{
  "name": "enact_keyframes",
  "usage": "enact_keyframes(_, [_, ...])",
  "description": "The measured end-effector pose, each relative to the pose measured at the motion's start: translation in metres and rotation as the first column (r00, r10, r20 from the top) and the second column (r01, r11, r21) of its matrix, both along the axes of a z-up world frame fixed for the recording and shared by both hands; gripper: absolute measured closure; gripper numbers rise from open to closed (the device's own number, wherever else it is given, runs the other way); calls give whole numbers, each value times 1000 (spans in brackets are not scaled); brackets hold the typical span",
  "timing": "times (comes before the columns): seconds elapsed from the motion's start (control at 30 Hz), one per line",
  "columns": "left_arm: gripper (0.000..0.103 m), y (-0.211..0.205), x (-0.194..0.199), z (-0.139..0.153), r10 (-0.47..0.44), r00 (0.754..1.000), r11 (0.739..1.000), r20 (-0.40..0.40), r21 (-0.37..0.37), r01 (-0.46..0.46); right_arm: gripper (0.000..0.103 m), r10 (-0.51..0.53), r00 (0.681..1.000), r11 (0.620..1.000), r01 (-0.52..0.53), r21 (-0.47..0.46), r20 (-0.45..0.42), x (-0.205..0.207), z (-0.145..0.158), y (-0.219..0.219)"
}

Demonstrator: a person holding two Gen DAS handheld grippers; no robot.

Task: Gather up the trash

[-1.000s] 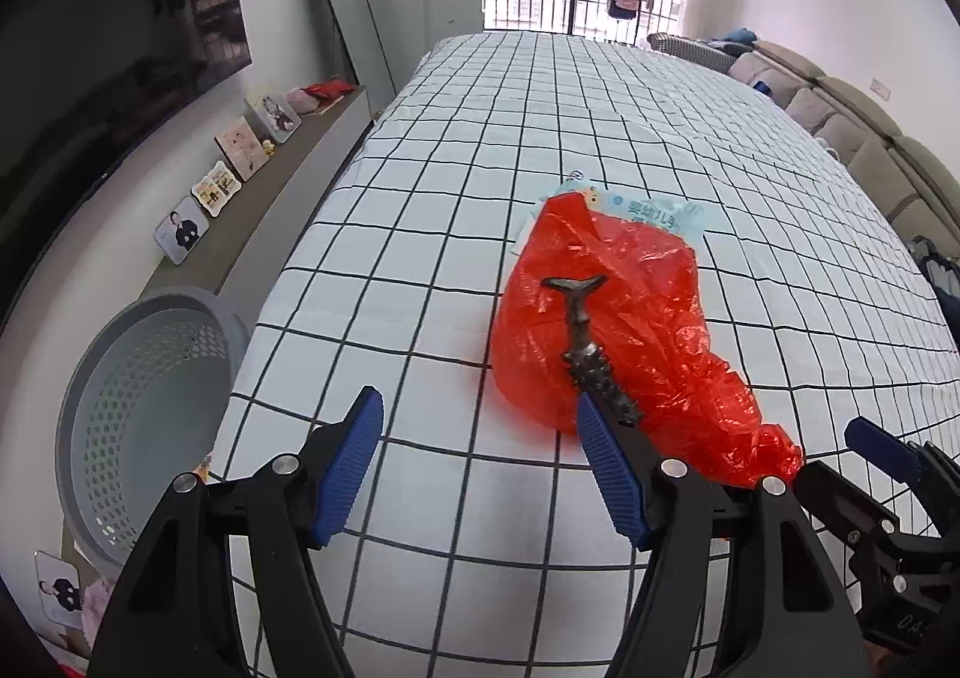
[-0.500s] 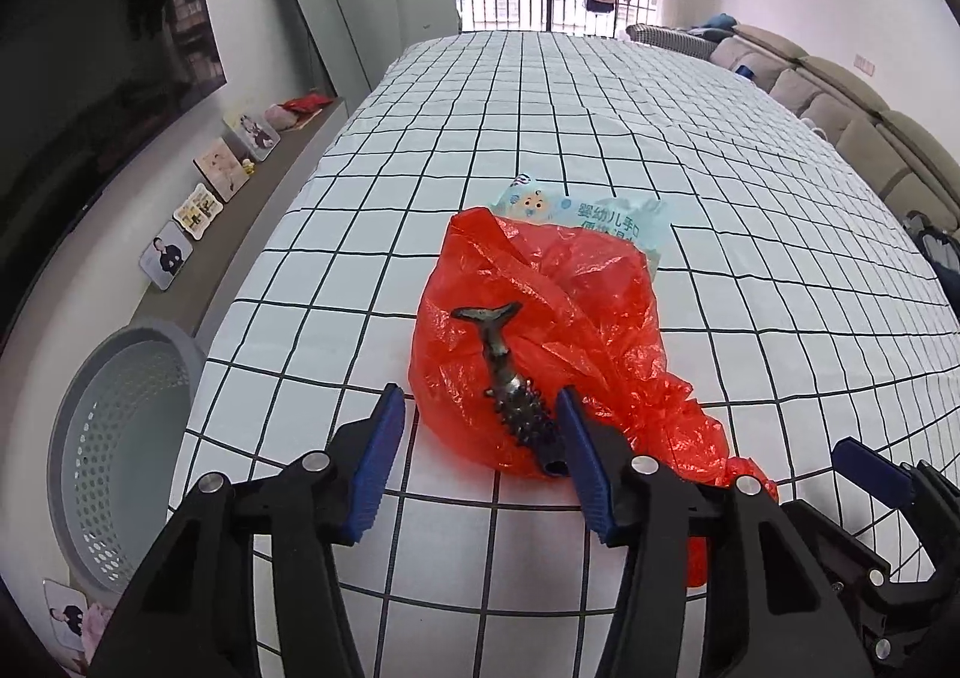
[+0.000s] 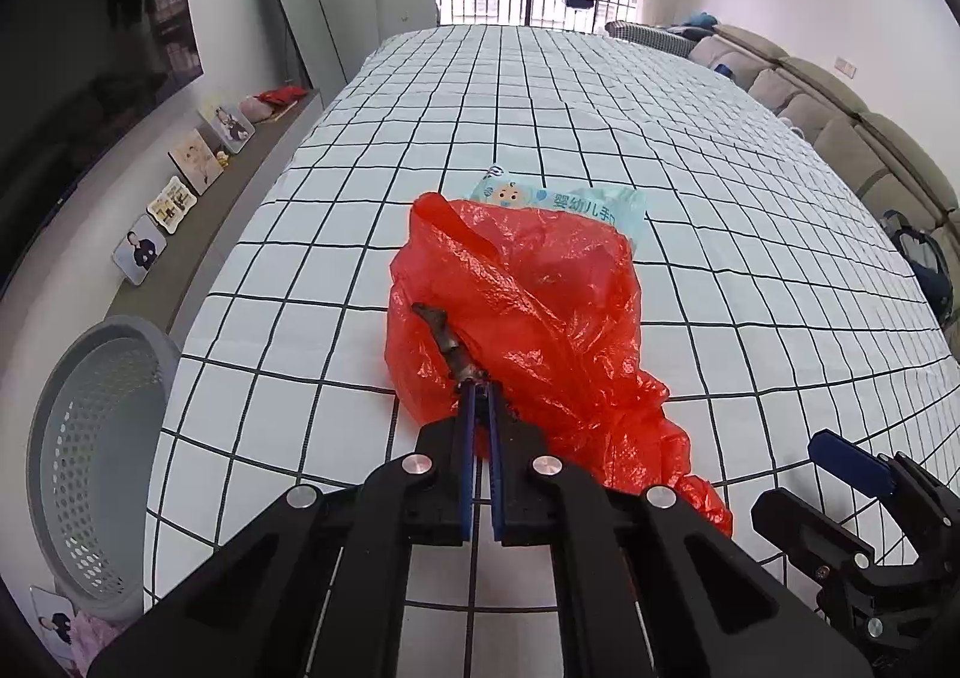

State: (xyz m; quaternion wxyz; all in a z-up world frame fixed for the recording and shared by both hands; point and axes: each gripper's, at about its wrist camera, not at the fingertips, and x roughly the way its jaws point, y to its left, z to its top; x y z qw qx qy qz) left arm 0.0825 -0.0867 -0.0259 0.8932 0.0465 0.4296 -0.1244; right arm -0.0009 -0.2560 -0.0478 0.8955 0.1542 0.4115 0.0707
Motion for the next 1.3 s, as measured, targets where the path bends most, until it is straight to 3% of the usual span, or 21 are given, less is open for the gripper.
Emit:
enact_keyframes(0.27, [98,16,-14,13,15,999,1000,32,14,-16,28,13,1000,1000,-13,-6,23,-4,10,7])
enact_keyframes(0.53, [98,39,-19,11,39,999,999,29,9,-40,28,85,996,996,-84,-16,18,12,29,41])
enact_keyframes(0.77, [98,61,-20,5,67,998,998,21,-10,-67,28,100,995,995,-100,0,-26,51,31,58])
enact_keyframes(0.97, [98,72,-19,-1,77,997,997,6,-22,-76,29,85,990,995,-91,-51,-112,77,10,69])
enact_keyframes(1.03, [98,73,-20,-3,81,997,996,0,-26,-81,33,83,989,994,-91,-66,-123,79,5,72])
enact_keyframes(1.1, [98,75,-20,-5,85,996,996,-5,-32,-85,53,97,985,991,-109,-80,-139,81,0,77])
enact_keyframes(1.13, [98,77,-20,-6,86,996,996,-8,-35,-86,58,106,983,989,-119,-82,-148,82,-2,80])
enact_keyframes(1.3, [98,83,-20,-8,94,995,994,-16,-48,-95,71,128,983,984,-143,-110,-135,78,0,88])
